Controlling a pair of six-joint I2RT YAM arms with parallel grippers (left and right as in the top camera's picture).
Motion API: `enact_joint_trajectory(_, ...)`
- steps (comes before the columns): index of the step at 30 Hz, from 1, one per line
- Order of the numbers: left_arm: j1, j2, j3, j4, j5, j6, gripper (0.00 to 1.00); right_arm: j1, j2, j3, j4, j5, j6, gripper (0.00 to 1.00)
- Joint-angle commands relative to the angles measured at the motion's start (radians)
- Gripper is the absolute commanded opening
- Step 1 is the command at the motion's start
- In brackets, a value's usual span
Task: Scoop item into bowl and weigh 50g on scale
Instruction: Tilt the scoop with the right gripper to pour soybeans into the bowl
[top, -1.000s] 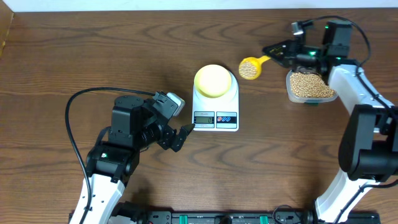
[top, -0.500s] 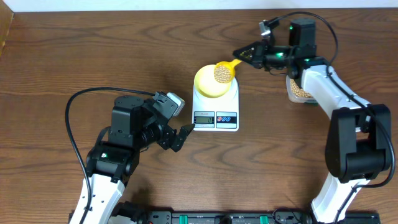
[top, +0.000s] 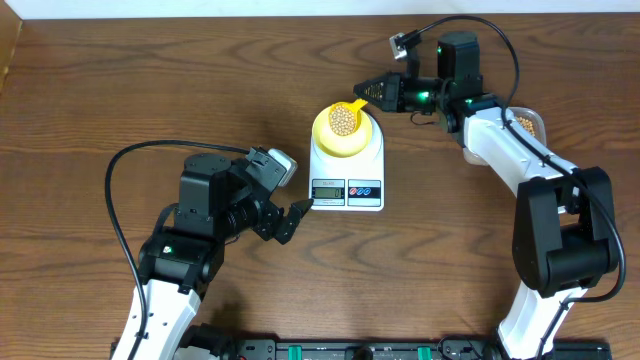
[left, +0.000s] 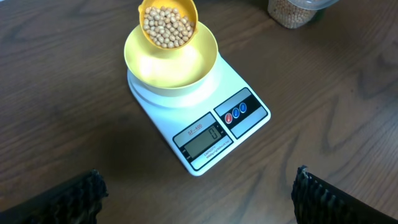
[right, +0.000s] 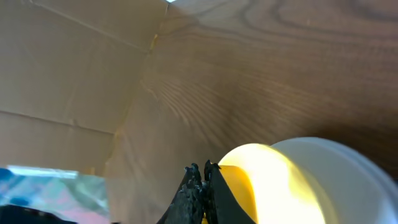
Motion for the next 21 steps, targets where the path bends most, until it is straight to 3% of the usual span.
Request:
enact_joint_trajectory(1,0.005,0.002,-0.009,0.001,-0.006,-0.013,0.98,0.003,0.006,0.0,0.011,0.007,-0.164,0.01)
enact_joint_trajectory(5,0.005,0.002,-0.009,0.001,-0.006,-0.013,0.98,0.009,0.006,0.0,0.01,0.006,-0.357,0.01)
enact_joint_trajectory(21,0.005,0.002,-0.009,0.001,-0.006,-0.013,0.98,0.049,0.006,0.0,0.009,0.004,-0.835,0.01)
